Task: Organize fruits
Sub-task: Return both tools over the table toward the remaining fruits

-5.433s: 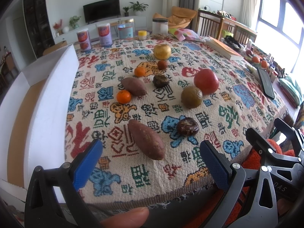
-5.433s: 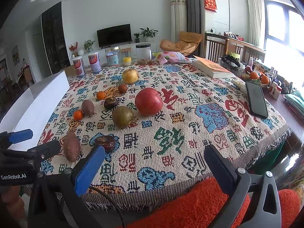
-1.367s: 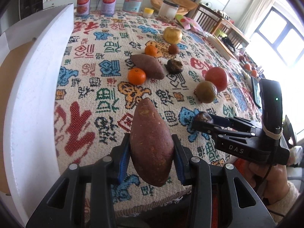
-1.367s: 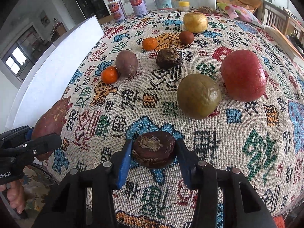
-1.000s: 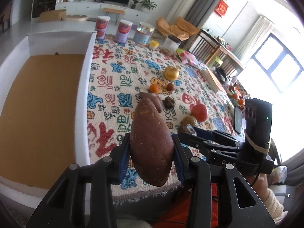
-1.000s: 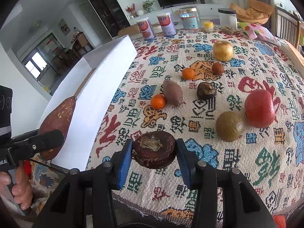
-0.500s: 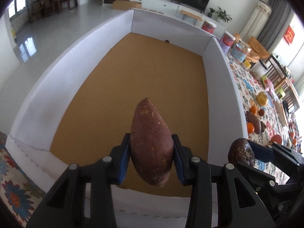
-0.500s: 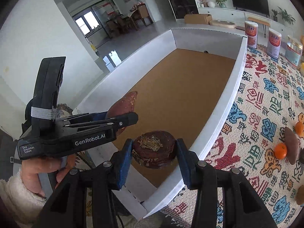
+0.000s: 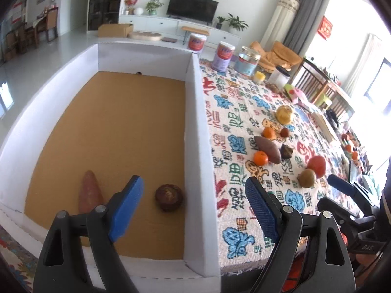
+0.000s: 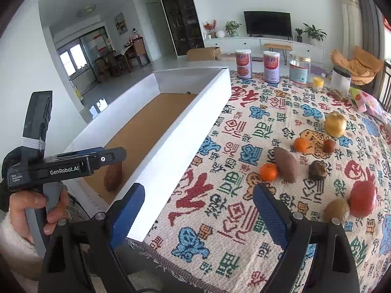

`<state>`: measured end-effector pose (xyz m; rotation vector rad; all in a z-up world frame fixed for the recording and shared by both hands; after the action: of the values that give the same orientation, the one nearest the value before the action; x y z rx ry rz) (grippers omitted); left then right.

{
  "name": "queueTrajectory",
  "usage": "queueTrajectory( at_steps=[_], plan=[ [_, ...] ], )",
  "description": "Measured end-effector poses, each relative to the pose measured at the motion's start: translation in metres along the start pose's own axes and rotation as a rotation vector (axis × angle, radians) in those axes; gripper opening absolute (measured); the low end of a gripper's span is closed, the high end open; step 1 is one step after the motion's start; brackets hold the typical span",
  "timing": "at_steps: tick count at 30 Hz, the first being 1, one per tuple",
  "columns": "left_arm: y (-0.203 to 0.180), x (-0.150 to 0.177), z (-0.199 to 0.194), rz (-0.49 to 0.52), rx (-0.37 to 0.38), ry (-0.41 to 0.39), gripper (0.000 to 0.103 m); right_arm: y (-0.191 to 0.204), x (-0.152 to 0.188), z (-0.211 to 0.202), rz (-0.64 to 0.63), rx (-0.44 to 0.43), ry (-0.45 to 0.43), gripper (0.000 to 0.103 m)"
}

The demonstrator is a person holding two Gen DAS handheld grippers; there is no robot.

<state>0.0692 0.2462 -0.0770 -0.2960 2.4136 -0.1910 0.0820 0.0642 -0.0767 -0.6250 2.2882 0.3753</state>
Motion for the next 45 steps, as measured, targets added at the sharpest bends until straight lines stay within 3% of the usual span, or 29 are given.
queueTrajectory(
  at_steps=[5, 8, 10, 15, 23, 29, 33, 38, 45],
  plan=[
    [-0.091, 0.018, 0.003, 0.193, 0.145, 0.028, 0.088, -0.104, 0.044, -0.056, 0.13, 0.246, -0.079, 0.093],
    [-0.133, 0.037, 0.024, 0.278, 0.186, 0.086, 0.09, -0.16, 0.068, -0.075, 0.205, 0.421, -0.069, 0.093],
    [-0.15, 0.051, 0.047, 0.301, 0.195, 0.141, 0.09, -0.187, 0.082, -0.082, 0.278, 0.455, -0.057, 0.093],
    [-0.152, 0.071, 0.097, 0.26, 0.137, 0.218, 0.09, -0.216, 0.107, -0.084, 0.388, 0.446, -0.036, 0.093],
    [-0.146, 0.066, 0.137, 0.343, -0.051, 0.131, 0.092, -0.21, 0.105, -0.068, 0.385, 0.435, -0.005, 0.093],
    [-0.145, 0.064, 0.143, 0.349, -0.06, 0.082, 0.103, -0.196, 0.097, -0.031, 0.404, 0.356, 0.047, 0.093],
    [-0.146, 0.063, 0.143, 0.345, -0.056, 0.077, 0.103, -0.194, 0.098, -0.016, 0.394, 0.352, 0.089, 0.093],
    [-0.146, 0.064, 0.143, 0.34, -0.061, 0.067, 0.103, -0.214, 0.113, -0.004, 0.489, 0.349, 0.151, 0.094],
    [-0.146, 0.064, 0.143, 0.338, -0.063, 0.062, 0.102, -0.215, 0.114, -0.007, 0.509, 0.321, 0.122, 0.097]
  ],
)
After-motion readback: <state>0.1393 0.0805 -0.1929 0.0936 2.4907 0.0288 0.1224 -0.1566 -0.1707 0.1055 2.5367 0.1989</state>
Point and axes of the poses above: each gripper's, at about its wrist camera, not at the fingertips, and z roughly the way its jaws point, y to its left, x to its underside, the point moved 7 cm from there along z, roughly the way its jaws point, and after that the axes turned 3 degrees about -x, right-handed, at the moved point
